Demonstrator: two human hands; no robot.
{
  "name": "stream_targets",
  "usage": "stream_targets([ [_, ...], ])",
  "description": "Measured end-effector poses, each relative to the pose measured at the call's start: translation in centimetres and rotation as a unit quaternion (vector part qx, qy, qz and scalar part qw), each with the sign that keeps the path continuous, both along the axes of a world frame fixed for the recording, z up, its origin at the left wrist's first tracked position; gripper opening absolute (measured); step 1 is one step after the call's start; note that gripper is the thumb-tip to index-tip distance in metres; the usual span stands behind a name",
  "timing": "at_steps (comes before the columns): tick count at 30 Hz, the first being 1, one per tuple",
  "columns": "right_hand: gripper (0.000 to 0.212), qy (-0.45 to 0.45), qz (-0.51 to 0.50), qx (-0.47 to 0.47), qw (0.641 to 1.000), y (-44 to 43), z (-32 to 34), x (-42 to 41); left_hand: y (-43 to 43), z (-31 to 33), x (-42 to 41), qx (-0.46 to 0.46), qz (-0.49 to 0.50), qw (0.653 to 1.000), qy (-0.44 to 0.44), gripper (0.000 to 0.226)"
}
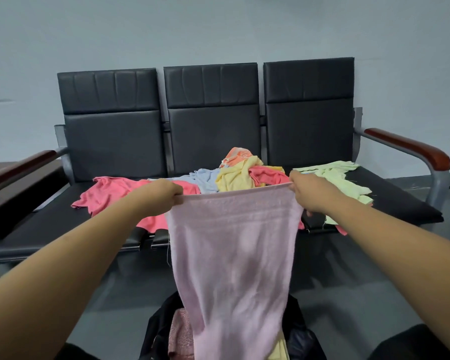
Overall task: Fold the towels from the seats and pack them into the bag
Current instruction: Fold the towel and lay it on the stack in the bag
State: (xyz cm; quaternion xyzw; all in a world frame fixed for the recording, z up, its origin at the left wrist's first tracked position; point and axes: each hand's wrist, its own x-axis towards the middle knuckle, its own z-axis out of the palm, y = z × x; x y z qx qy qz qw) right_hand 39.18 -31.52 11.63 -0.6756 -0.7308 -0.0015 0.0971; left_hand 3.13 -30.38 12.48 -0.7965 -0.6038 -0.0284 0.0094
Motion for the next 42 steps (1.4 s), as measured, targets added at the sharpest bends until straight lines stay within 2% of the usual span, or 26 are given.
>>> stream_targets([
  [2,0.011,0.171,-0.026,0.001,0.985,0.5,-0.1,0.0,-0.1,-0.2,0.1,0.014,0.027,0.999,-0.017,0.02],
  [4,0.01,0.376,-0.049,-0.018,0.925,0.5,0.2,-0.3,-0.1,0.1,0.1,0.019,0.056,0.997,-0.041,0.025],
  [5,0.009,0.44,-0.05,-0.019,0.896,0.5,0.5,-0.5,-0.1,0.4,0.2,0.016,0.07,0.995,-0.065,0.028],
  [6,0.01,0.475,-0.045,-0.014,0.879,0.5,0.8,-0.5,-0.1,0.7,0.2,0.012,0.085,0.991,-0.106,0.03],
  [8,0.014,0.527,-0.025,-0.014,0.849,0.3,1.3,-0.7,-0.3,1.1,0.5,-0.003,0.109,0.96,-0.256,0.021],
  [10,0.014,0.576,-0.014,-0.025,0.817,0.0,1.9,-1.0,-1.1,1.4,1.1,-0.054,0.092,0.885,-0.453,0.007],
  [11,0.013,0.592,-0.011,-0.025,0.806,-0.1,2.1,-1.3,-1.4,1.7,1.3,-0.096,0.067,0.846,-0.52,0.011],
  [12,0.012,0.596,-0.01,-0.02,0.803,-0.2,2.3,-1.7,-1.7,1.9,1.6,-0.143,0.038,0.819,-0.554,0.016],
  [14,0.01,0.577,-0.015,0.007,0.817,-0.4,2.5,-2.5,-2.3,2.2,2.4,-0.213,-0.018,0.793,-0.57,0.02],
  [16,0.01,0.55,-0.014,0.027,0.834,-0.7,2.9,-3.5,-2.8,2.7,3.3,-0.254,-0.06,0.781,-0.567,0.017],
  [17,0.013,0.545,-0.004,0.026,0.838,-0.9,3.1,-4.1,-3.0,2.9,3.7,-0.268,-0.082,0.786,-0.551,0.017],
  [21,0.02,0.51,0.081,0.007,0.856,-2.2,3.9,-6.4,-3.6,3.1,4.8,-0.251,-0.119,0.851,-0.445,0.022],
  [24,0.031,0.46,0.135,-0.041,0.877,-3.0,3.9,-7.5,-4.0,3.2,5.6,-0.211,-0.101,0.862,-0.449,0.013],
  [27,0.009,0.371,0.198,-0.08,0.904,-3.9,3.7,-8.6,-4.2,3.2,5.8,-0.168,-0.095,0.871,-0.452,0.021],
  [30,0.035,0.277,0.223,-0.075,0.932,-4.2,3.2,-9.7,-4.3,3.2,5.7,-0.147,-0.104,0.881,-0.437,0.025],
  [36,0.026,0.299,0.229,-0.018,0.926,-3.5,2.4,-10.3,-4.2,3.0,5.4,-0.137,-0.098,0.894,-0.415,0.029],
  [38,0.029,0.294,0.225,-0.006,0.929,-3.7,2.7,-10.0,-3.8,2.5,4.8,-0.16,-0.094,0.914,-0.361,0.023],
  [41,0.028,0.304,0.219,0.007,0.927,-3.7,3.3,-9.1,-3.4,0.4,3.6,-0.229,-0.099,0.955,-0.158,0.017],
  [42,0.029,0.307,0.213,0.01,0.928,-3.4,3.4,-8.6,-3.2,-0.5,3.1,-0.239,-0.093,0.958,-0.125,0.018],
])
